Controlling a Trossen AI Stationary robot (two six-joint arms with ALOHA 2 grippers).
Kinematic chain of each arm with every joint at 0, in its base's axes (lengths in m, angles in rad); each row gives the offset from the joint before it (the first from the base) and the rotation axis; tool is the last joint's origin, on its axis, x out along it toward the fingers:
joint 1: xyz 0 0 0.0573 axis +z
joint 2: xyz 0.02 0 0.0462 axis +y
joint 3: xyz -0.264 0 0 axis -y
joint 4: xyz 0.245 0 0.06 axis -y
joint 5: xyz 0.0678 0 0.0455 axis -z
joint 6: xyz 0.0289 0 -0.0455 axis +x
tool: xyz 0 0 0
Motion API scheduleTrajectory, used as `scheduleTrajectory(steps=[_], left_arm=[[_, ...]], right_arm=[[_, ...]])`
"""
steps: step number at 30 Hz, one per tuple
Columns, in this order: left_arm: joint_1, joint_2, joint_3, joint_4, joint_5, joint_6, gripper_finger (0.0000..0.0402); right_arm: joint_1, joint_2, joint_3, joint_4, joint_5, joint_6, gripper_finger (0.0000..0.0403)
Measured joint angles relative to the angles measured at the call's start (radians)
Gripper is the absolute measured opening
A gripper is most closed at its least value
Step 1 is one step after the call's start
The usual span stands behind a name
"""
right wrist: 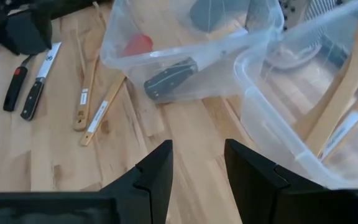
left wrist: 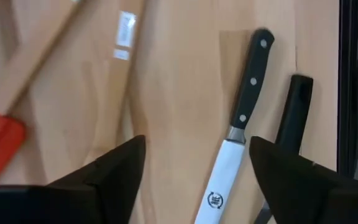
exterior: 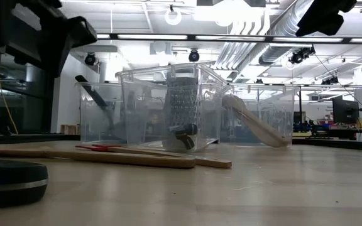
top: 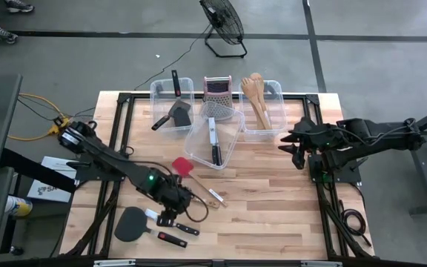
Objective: Pick & Place Kitchen Items
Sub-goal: Put the black knife into the middle transparent bin
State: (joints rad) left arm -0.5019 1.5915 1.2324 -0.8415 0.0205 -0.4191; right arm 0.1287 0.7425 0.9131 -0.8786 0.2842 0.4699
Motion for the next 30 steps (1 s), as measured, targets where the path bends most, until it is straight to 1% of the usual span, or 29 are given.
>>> scheduleTrajectory(steps=[3,8,13,17,27,30], left_arm=[[-0.023,0.042,0.000,0.027,-0.002,0.000,0.0303],[-0.058,0.114,0.000,0.057,-0.004,0.000,0.0296],[-0.086,0.167,0.000,0.119,-0.005,0.013,0.0283],[-0.102,0.205,0.000,0.144,-0.008,0.036,0.0280],[-0.141,0.264,0.000,0.136,-0.026,0.079,0.0280],[-0.141,0.283,0.000,0.154,-0.053,0.082,0.0280]], right_arm=[[0.000,0.000,0.000,-0.021,-0.001,0.057,0.0137],[0.000,0.000,0.000,-0.066,-0.026,0.135,0.0137],[0.000,0.000,0.000,-0.087,-0.041,0.157,0.0137],[0.000,0.000,0.000,-0.092,-0.041,0.157,0.0137],[0.000,0.000,0.000,-0.098,-0.041,0.156,0.0137],[0.000,0.000,0.000,-0.106,-0.041,0.157,0.0137]])
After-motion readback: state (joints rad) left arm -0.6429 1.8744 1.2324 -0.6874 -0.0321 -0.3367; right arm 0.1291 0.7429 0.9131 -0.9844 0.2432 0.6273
